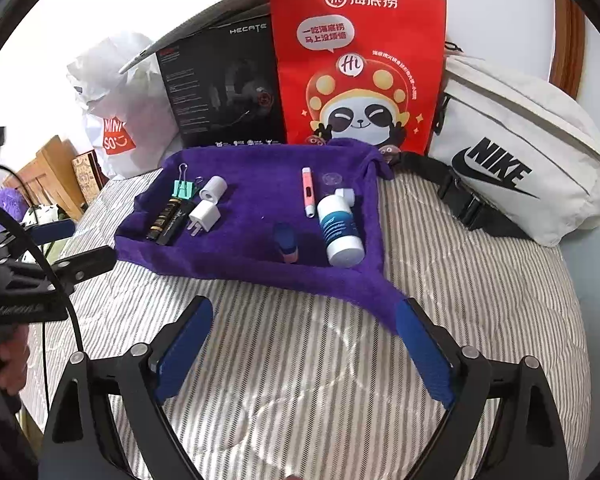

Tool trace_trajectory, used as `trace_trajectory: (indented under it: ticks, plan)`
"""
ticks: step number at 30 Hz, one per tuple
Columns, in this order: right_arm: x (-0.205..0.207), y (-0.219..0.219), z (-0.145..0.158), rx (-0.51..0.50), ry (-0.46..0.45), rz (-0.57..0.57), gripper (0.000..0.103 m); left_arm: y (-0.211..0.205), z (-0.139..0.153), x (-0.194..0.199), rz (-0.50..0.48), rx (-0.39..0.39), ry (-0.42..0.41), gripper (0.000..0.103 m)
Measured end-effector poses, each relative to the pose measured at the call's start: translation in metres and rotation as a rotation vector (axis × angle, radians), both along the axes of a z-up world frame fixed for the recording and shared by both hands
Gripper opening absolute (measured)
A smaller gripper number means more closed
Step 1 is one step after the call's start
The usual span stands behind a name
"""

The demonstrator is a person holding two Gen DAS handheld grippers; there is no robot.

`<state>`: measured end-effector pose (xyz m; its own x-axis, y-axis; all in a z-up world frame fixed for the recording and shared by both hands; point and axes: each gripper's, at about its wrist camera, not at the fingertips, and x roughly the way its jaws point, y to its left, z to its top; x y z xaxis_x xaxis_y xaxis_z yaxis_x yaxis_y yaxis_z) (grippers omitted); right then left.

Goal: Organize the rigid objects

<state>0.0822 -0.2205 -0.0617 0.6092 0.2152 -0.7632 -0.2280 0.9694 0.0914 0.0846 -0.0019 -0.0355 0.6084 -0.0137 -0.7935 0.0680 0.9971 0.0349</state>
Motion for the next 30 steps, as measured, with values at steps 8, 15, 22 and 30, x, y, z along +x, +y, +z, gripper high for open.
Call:
trace_trajectory:
  ticks: [8, 15, 22, 30]
  plan:
    - [-0.011, 0.004, 0.006, -0.006, 0.043, -0.031, 0.103, 0.003, 0.022, -0.031, 0.059, -0.054, -0.044, 0.102]
    - [-0.022, -0.002, 0.016, -0.037, 0.047, -0.058, 0.103, 0.002, 0.032, -0.047, 0.089, -0.057, -0.054, 0.102]
    - [-0.029, -0.013, 0.025, -0.04, 0.041, -0.084, 0.103, -0.005, 0.038, -0.055, 0.089, -0.034, -0.057, 0.102]
    - [-0.038, -0.019, 0.03, -0.047, 0.032, -0.086, 0.103, -0.002, 0.032, -0.061, 0.106, -0.034, -0.034, 0.102]
